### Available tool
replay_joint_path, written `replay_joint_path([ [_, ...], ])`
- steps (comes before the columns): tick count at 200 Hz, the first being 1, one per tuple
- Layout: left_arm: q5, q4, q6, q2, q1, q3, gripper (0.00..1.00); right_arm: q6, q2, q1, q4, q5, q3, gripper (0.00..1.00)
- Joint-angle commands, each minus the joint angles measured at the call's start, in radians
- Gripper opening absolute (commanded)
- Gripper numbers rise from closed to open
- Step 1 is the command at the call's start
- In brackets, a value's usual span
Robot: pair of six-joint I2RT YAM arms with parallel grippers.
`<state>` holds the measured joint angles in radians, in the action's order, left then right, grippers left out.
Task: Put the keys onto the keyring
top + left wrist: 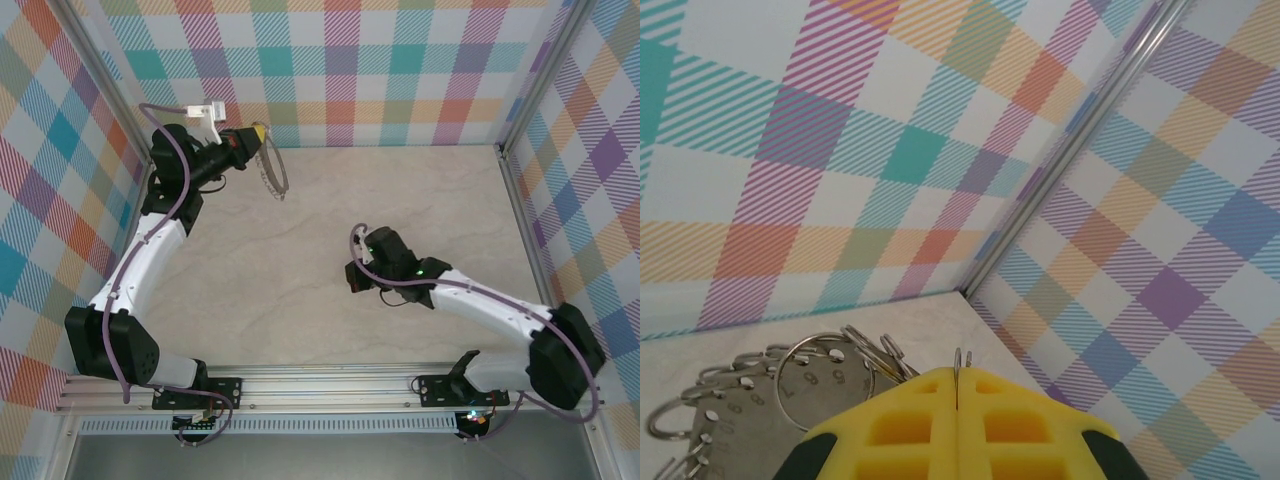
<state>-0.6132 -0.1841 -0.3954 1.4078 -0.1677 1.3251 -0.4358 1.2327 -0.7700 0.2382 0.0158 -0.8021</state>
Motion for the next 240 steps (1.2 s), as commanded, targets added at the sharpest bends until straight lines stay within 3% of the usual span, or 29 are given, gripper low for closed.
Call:
replay_joint_path([
  [1,-0.026,-0.011,0.027,-0.056,-0.026,0.010,0.00,0.064,-0.084,0.028,-0.032,0.009,-0.043,0.00],
  [86,-0.115,0.108,0.170,-0.141,-0.126,0.004,0.00,0.046,-0.235,0.172,-0.266,-0.119,-0.100,0.00],
  [161,-0.154,0.135,0.284,-0.136,-0.225,-0.002,0.00,0.011,-0.258,0.198,-0.493,-0.139,-0.098,0.00],
  [240,-0.129,0.165,0.415,-0.057,-0.337,0.038,0.00,0.018,-0.223,0.256,-0.589,-0.162,-0.159,0.00],
])
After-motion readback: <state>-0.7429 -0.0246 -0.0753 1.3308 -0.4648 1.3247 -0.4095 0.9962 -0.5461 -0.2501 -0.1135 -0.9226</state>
